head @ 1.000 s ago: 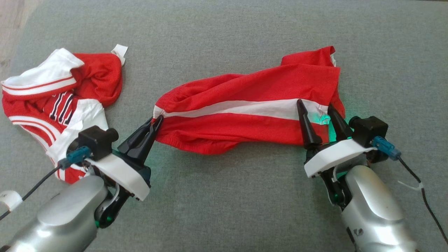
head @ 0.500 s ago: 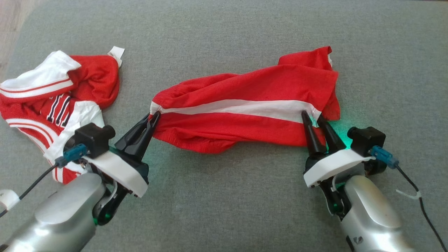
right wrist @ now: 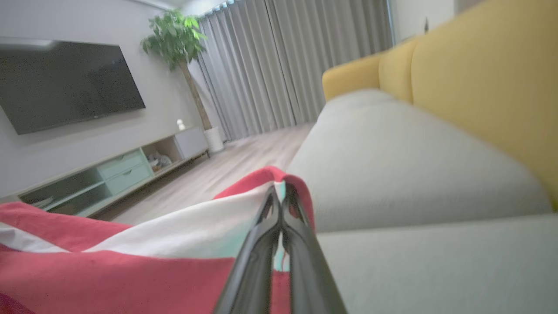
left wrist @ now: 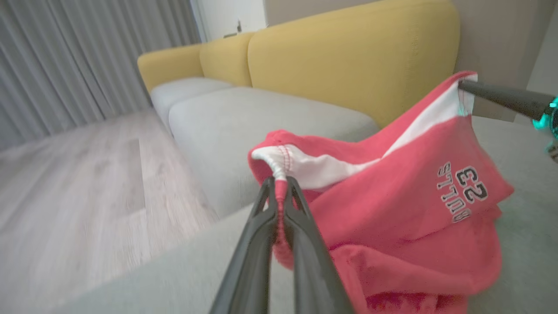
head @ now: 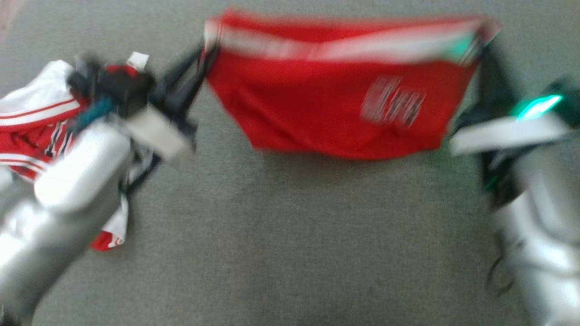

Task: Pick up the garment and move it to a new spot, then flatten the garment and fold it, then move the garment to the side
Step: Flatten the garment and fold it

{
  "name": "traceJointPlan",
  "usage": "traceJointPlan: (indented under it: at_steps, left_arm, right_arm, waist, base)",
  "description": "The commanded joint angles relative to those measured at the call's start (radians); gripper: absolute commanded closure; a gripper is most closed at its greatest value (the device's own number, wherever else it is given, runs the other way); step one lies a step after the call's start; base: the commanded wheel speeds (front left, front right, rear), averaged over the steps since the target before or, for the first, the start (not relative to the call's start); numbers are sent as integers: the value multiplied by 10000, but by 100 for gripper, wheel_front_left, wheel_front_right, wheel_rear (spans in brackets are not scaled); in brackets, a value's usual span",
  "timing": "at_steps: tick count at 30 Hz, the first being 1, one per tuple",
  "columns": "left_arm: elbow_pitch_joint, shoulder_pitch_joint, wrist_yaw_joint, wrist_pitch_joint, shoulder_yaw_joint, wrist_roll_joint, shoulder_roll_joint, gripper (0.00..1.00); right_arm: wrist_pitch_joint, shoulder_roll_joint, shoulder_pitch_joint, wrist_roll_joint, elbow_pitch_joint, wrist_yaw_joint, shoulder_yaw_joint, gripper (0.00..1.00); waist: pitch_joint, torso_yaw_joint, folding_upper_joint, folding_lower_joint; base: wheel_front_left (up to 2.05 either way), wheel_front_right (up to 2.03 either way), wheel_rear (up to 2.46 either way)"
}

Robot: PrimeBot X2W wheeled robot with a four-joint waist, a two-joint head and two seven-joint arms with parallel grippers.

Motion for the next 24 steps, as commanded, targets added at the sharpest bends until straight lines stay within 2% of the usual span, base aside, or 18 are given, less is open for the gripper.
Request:
traceJointPlan:
  at_steps: [1,5,9,11,14,18,24]
  left_arm:
    - [-62,-1015,3,-95,564,366,169,100]
    - [452,-2955,79,-95,996,1277,-567,100]
    - [440,-4454,330,-95,2119,2022,-1193,100]
    - [173,-4810,408,-95,2810,2362,-1394,100]
    - [-105,-4536,191,-95,3491,2610,-1585,100]
    - [-434,-3129,-102,-95,3769,2629,-1756,100]
    - [-1242,118,-219,-95,3976,2889,-1906,100]
  right_arm:
    - [-109,-240,-658,-150,-504,-7,-46,100]
    - [-109,-1095,-2506,-583,-750,-7,-805,100]
    - [-109,-1561,-4344,-767,-911,-7,-1252,100]
    - [-109,-1716,-5010,-888,-1080,-7,-1411,100]
    - [-109,-1779,-5369,-847,-1276,-7,-1418,100]
    - [-108,-1759,-4510,-641,-1730,-7,-1297,100]
    - [413,-1606,-1268,-176,-2681,-7,-1024,100]
  waist:
    - [214,-164,0,-1]
    - [648,-509,0,-1]
    - [888,-941,0,-1]
    - [929,-1127,0,-1]
    - [788,-1369,0,-1]
    - [582,-1519,0,-1]
    - [485,-1591,0,-1]
  base:
    - [0,0,0]
    - [0,0,0]
    - [0,0,0]
    - [0,0,0]
    - [0,0,0]
    - [0,0,0]
    - [0,0,0]
